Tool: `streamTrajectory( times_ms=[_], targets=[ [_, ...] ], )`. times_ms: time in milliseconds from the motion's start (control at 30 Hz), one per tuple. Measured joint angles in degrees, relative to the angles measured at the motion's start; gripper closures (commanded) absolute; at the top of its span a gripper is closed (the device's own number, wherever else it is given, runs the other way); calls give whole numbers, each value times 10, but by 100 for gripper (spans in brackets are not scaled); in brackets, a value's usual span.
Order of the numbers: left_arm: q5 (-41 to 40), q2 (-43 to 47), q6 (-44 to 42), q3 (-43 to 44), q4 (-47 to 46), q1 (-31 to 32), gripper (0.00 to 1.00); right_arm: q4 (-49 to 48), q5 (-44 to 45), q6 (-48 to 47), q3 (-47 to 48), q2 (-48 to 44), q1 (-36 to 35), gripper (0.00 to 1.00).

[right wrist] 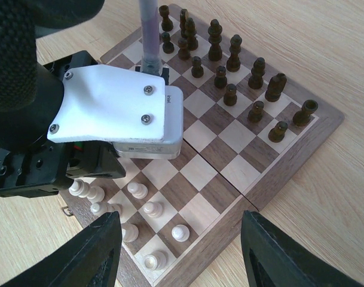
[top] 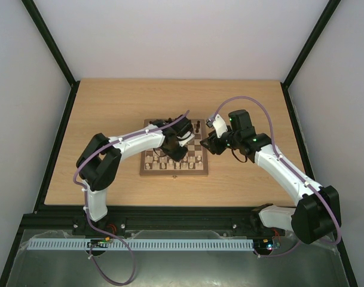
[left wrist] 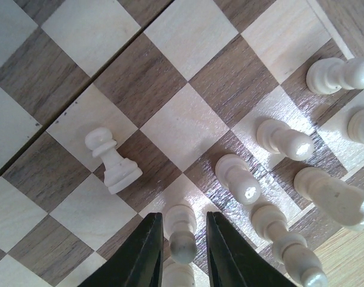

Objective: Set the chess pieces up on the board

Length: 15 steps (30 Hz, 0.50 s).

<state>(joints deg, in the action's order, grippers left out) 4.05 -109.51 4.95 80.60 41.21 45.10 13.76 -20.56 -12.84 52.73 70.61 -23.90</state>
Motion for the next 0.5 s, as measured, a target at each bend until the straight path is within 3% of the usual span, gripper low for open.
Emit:
streamTrajectory(
  times_ms=[333,500],
  targets=[
    [-7,6,45,30,7,-11,62,0,0,0,0,0,0,44],
    [-28,7,91,46,13,-16,61,0,0,-2,-3,0,0,44]
  ],
)
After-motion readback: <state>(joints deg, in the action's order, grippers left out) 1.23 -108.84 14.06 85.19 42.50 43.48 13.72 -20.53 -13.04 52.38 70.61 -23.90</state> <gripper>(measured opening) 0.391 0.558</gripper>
